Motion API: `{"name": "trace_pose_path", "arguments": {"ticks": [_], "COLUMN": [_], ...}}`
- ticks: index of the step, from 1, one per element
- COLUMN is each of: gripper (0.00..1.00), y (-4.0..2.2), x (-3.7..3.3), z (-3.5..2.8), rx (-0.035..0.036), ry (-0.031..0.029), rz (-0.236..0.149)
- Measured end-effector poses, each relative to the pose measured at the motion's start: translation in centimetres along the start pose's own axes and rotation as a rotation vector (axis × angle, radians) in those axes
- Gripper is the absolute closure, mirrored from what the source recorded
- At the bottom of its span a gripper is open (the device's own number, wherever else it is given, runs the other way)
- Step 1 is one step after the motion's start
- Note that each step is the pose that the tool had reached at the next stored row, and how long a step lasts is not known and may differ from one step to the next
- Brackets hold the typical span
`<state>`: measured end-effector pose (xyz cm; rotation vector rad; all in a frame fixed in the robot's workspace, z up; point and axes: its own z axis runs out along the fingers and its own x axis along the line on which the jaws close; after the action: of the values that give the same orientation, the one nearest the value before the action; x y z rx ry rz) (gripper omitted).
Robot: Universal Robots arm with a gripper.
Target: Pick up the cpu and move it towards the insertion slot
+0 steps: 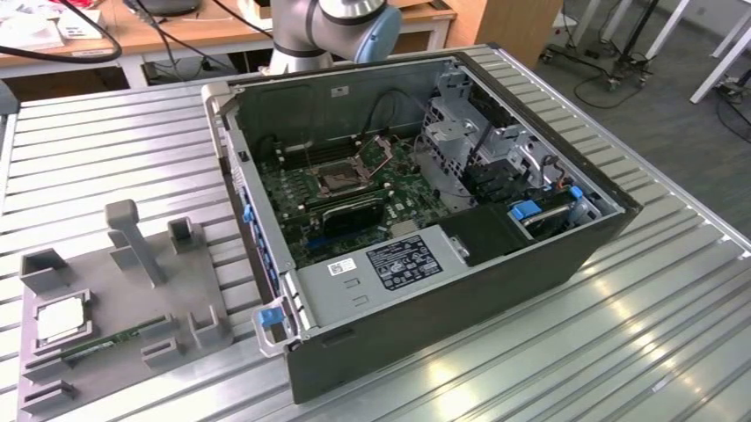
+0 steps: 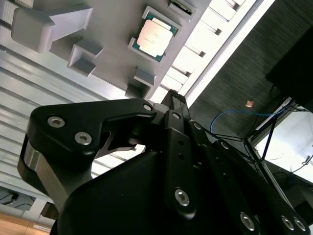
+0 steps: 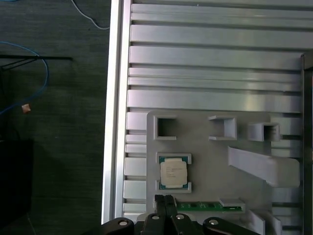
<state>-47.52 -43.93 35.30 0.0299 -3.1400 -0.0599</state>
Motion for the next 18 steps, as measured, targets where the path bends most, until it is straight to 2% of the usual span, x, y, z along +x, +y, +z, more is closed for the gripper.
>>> {"name": "trace_pose_path", "arguments": {"ticks": [14,18], "gripper": [0.89,0.89], "y": [0.00,-0.02], "x": [0.04,-0.34], "z": [0.16,0.39], "rx": [0.0000,0.0017], "ry": [-0.0001,0.0001], "rz": [0.000,0.000]}}
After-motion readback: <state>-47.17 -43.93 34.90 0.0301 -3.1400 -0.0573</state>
